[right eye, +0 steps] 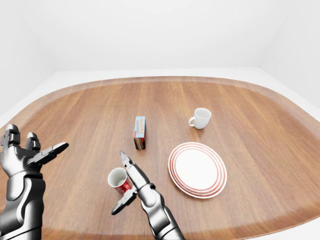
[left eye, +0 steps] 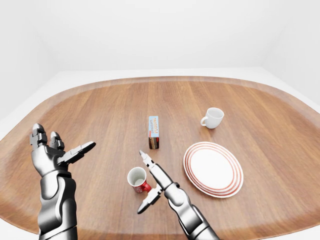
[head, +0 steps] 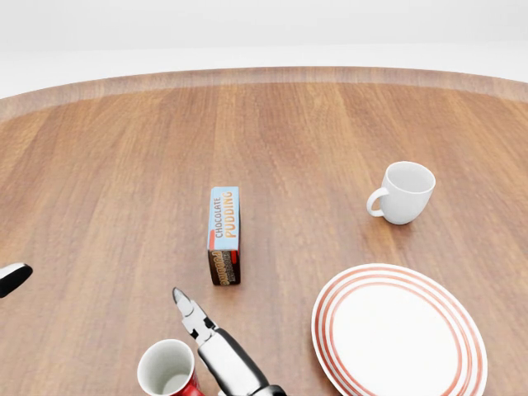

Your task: Pick up the red mug and put it on the plate

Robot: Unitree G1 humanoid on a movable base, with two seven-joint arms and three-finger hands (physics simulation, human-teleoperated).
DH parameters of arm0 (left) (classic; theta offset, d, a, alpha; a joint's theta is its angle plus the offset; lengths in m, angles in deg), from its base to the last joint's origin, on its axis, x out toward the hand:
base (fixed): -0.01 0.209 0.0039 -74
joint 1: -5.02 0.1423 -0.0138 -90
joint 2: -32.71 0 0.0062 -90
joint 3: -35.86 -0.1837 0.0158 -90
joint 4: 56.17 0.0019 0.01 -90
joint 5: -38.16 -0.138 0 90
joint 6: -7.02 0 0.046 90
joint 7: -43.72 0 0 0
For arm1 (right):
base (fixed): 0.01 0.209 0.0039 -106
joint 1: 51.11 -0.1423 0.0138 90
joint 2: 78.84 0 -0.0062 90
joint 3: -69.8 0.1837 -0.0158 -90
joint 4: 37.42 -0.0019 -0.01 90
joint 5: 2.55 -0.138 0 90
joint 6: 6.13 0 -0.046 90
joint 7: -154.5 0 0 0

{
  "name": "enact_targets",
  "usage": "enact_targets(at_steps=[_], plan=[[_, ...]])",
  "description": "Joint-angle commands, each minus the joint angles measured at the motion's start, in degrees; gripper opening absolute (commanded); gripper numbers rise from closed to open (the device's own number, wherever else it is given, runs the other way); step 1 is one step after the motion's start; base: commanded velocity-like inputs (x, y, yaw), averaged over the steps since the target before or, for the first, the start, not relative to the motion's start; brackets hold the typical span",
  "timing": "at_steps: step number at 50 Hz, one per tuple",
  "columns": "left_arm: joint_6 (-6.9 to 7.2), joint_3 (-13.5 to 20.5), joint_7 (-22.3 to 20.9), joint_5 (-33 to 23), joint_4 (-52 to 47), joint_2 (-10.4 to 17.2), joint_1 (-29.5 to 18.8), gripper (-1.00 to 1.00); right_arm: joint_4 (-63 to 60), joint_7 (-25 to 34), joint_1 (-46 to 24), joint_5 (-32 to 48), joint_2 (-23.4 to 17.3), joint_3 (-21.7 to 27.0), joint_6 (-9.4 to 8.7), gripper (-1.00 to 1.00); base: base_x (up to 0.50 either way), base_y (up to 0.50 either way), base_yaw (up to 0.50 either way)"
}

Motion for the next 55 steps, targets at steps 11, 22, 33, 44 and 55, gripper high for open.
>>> enact_targets(at_steps=[11, 22, 33, 44, 55], plan=[[0.0, -0.1, 0.1, 0.1, 0.0, 0.0, 0.0, 1.0, 22.2, -1.4, -8.9, 3.9, 4.5, 6.6, 3.4, 1.0, 0.0, 0.0, 0.0], [0.0, -0.1, 0.0, 0.1, 0.3, 0.0, 0.1, 1.0, 28.0, -2.2, -11.5, 4.0, 4.9, 8.7, 3.4, 1.0, 0.0, 0.0, 0.0], [0.0, 0.0, 0.1, 0.1, -0.5, -0.2, 0.2, 1.0, 29.1, -1.6, -13.6, 3.4, 5.3, 10.0, 3.4, 1.0, 0.0, 0.0, 0.0], [0.0, -0.1, 0.1, 0.1, -0.1, -0.1, 0.0, 1.0, 30.7, -1.9, -14.8, 3.4, 5.4, 10.4, 3.4, 1.0, 0.0, 0.0, 0.0], [0.0, -0.1, 0.1, 0.1, -0.4, -0.1, 0.1, 1.0, 30.8, -1.8, -15.0, 3.1, 5.3, 10.8, 3.4, -1.0, 0.0, 0.0, 0.0]])
